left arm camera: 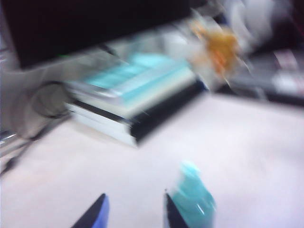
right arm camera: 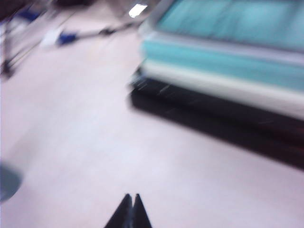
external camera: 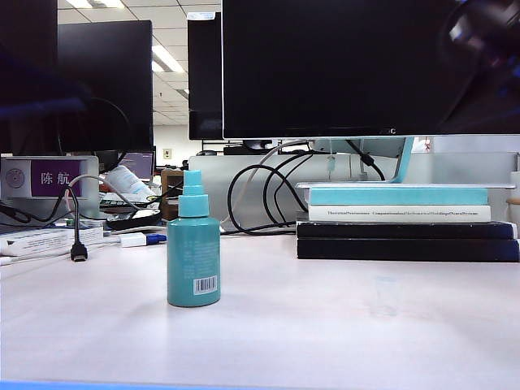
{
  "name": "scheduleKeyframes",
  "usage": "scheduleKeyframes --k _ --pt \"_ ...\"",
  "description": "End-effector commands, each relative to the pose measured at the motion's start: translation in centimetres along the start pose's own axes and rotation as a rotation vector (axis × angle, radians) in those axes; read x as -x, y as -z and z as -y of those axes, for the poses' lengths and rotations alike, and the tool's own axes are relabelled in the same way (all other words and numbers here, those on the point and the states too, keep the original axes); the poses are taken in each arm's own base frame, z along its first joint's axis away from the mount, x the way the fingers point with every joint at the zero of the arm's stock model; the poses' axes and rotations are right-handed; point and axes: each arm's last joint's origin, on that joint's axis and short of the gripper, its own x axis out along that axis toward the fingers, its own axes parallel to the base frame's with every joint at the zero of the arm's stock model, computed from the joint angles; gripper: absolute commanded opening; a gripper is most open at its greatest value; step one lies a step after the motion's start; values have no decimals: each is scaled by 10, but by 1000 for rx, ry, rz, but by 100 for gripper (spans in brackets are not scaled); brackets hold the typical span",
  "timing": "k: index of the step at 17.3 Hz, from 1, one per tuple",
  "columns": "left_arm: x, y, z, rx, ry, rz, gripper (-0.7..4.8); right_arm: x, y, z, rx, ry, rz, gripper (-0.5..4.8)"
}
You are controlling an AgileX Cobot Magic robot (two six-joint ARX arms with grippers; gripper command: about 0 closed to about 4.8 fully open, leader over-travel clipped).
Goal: Pick up the sprayer with the left hand, pick up its lid with the right hand then put the lid on the sprayer.
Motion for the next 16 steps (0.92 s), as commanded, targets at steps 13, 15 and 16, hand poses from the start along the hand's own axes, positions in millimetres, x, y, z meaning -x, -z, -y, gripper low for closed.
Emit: scheduleKeyframes --k 13,15,16 --pt "-31 44 -8 38 267 -30 377 -38 21 21 -101 -333 -145 274" --pt "-35 50 -10 66 274 -47 438 -42 25 23 -103 -278 -171 298" --pt "-36 52 -10 71 276 -50 454 -43 27 24 -105 -238 -183 298"
